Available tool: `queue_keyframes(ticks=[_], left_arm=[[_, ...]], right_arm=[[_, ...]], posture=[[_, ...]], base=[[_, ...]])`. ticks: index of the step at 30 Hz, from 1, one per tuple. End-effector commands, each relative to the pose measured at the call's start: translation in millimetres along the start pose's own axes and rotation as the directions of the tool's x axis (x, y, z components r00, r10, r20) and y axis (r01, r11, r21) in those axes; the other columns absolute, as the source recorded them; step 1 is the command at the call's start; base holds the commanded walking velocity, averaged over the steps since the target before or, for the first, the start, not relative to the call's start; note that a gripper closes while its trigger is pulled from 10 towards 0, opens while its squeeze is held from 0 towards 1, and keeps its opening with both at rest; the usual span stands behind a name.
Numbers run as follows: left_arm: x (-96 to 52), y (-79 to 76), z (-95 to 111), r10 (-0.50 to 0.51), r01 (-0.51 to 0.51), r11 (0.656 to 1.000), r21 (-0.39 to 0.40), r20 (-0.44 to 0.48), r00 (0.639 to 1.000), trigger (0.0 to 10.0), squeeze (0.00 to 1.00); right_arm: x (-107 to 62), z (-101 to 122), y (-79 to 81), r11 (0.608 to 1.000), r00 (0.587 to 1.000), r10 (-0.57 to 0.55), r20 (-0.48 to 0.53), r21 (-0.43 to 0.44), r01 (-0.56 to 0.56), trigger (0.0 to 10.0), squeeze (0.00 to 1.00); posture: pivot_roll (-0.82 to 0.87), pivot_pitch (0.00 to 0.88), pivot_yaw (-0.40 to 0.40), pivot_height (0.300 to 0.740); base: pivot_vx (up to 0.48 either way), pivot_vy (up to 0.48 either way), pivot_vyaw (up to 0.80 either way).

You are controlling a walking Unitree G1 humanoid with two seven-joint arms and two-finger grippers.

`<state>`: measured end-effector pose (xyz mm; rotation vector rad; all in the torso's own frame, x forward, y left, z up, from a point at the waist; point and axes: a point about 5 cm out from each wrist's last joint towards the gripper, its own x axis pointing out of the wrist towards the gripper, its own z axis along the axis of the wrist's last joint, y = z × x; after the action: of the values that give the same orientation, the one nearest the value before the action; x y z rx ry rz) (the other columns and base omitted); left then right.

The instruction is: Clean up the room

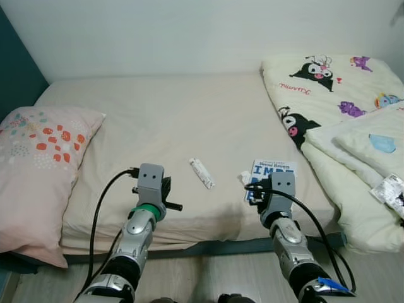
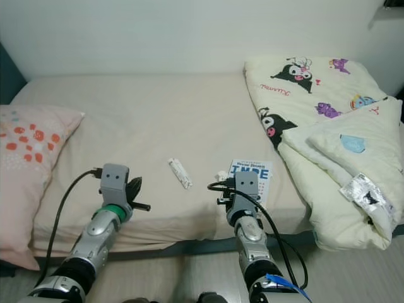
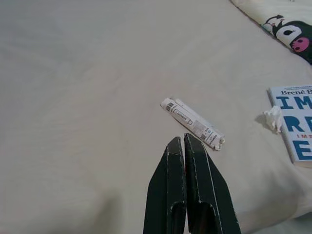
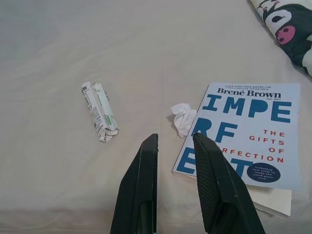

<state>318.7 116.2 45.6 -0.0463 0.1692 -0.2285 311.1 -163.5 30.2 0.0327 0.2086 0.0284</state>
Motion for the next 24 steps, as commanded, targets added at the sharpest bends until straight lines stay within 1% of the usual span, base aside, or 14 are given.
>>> queue_keyframes(ticks=[1, 7, 11, 13, 16, 17, 24], left_arm=[[-1.5, 1.7, -3.2, 0.013, -0.013, 1.000, -0.014, -0.013, 1.000, 10.0, 0.00], [-2.0, 2.3, -4.5, 0.011, -0.011, 1.000, -0.009, -0.022, 1.000, 10.0, 0.00], [-1.7, 1.2, -3.9, 0.001, -0.001, 1.000, -0.012, -0.020, 1.000, 10.0, 0.00], [-1.5, 0.5, -3.1, -0.008, 0.008, 1.000, -0.011, -0.015, 1.000, 10.0, 0.00], [-1.0, -0.3, -1.6, -0.016, 0.016, 1.000, -0.008, -0.007, 1.000, 10.0, 0.00], [-0.9, 0.0, -1.2, -0.016, 0.016, 1.000, -0.008, -0.005, 1.000, 10.0, 0.00], [-1.1, 1.2, -0.4, -0.014, 0.014, 1.000, -0.014, -0.001, 1.000, 10.0, 0.00]], right_arm=[[-2.2, -4.6, -0.1, 1.000, 1.000, -0.001, -0.018, 0.005, 0.002, 10.0, 0.00], [-3.3, -6.3, -1.9, 1.000, 1.000, -0.011, -0.023, 0.007, 0.011, 10.0, 0.00], [-4.1, -7.8, -0.6, 1.000, 1.000, 0.002, -0.030, -0.020, -0.003, 10.0, 0.00], [-4.2, -8.1, -0.1, 1.000, 0.999, 0.008, -0.031, -0.030, -0.009, 10.0, 0.00], [-4.7, -8.9, 0.1, 0.999, 0.999, 0.008, -0.033, -0.048, -0.009, 10.0, 0.00], [-5.1, -9.9, -0.3, 1.000, 0.999, -0.002, -0.035, -0.013, 0.001, 10.0, 0.00], [-5.4, -10.3, -1.7, 1.000, 0.999, -0.013, -0.038, -0.010, 0.012, 10.0, 0.00]], posture=[[0.07, 0.000, 0.068, 0.740], [0.07, 0.000, 0.069, 0.740], [0.07, 0.000, 0.071, 0.740], [0.08, 0.000, 0.071, 0.740], [0.08, 0.000, 0.071, 0.740], [0.08, 0.000, 0.071, 0.740], [0.08, 0.000, 0.073, 0.740]], base=[[0.000, 0.000, 0.00], [0.000, 0.000, 0.00], [0.000, 0.000, 0.00], [0.000, 0.000, 0.80], [0.321, 0.000, 0.80], [0.416, 0.000, 0.00], [0.467, 0.000, 0.00]])
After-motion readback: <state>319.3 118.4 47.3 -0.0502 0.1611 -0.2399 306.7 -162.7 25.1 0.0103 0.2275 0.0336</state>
